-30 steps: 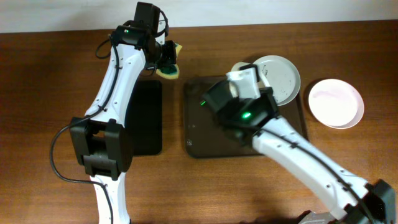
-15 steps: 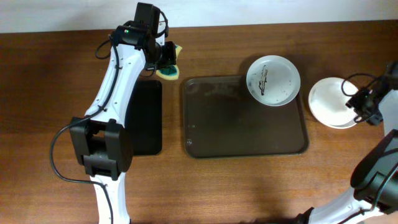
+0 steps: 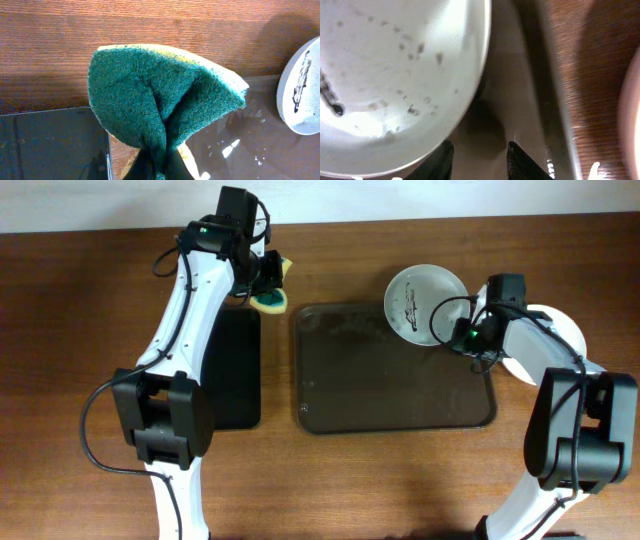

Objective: Clean dirty plates on tray and stack at the side
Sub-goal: 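Grasp the last stained plate with right gripper and pull it onto tray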

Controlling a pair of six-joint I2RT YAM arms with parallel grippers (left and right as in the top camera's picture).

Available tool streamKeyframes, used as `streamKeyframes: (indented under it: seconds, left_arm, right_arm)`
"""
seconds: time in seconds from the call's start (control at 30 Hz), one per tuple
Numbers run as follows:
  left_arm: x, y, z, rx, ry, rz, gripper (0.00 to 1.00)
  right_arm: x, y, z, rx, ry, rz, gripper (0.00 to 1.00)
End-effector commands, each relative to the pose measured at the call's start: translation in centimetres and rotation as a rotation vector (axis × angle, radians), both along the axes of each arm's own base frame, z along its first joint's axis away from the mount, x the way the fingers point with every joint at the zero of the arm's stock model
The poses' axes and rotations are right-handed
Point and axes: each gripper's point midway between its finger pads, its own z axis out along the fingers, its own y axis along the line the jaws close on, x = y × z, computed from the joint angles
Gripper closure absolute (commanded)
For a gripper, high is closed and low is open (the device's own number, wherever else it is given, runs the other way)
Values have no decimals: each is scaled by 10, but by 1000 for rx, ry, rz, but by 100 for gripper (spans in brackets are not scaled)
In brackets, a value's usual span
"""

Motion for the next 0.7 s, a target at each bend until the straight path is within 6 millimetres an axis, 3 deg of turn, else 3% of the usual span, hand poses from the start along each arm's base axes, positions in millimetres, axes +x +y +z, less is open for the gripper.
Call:
streamKeyframes:
  seconds: [0.0,0.1,0.13,0.17,0.2,0.3,0.33,0.4,0.53,0.57,0.6,0.63,0.67]
  left_arm:
    - [4,-4,11,-5,-34,-19,100]
    - [4,-4,11,-5,-35,-19,100]
    - [5,-1,11,8,-38,-12,100]
    - [5,-1,11,7,-38,-9,100]
    - [5,-1,11,7,-38,-9,100]
    - [6,-1,11,5,-41,-5,100]
    - [6,-1,11,5,-41,-5,100]
    - [6,-1,11,3,-43,-2,100]
    - [6,-1,11,3,-43,-2,100]
    - [6,-1,11,2,-43,-2,100]
    - [6,-2,11,2,-42,-2,100]
    - [6,-2,11,1,-41,1,100]
    - [6,-2,11,-2,-39,6,100]
  right_arm:
    - [22,10,31,46,-96,14,64]
    - [29,26,43,137,-136,56,66]
    - [44,7,37,64,-173,-57,66]
    - [50,7,18,53,-162,-73,69]
    - [43,12,-2,58,-103,-66,80]
    - [34,9,-7,38,-67,-71,83]
    - [12,19,-15,66,32,-58,83]
    - [-49,62,-26,90,287,42,83]
    - [-102,151,-10,39,412,339,83]
    - [-119,183,-10,17,423,464,83]
    - [-123,200,-3,6,420,516,83]
    - [-114,203,13,10,395,515,83]
    - [-85,185,47,24,322,447,76]
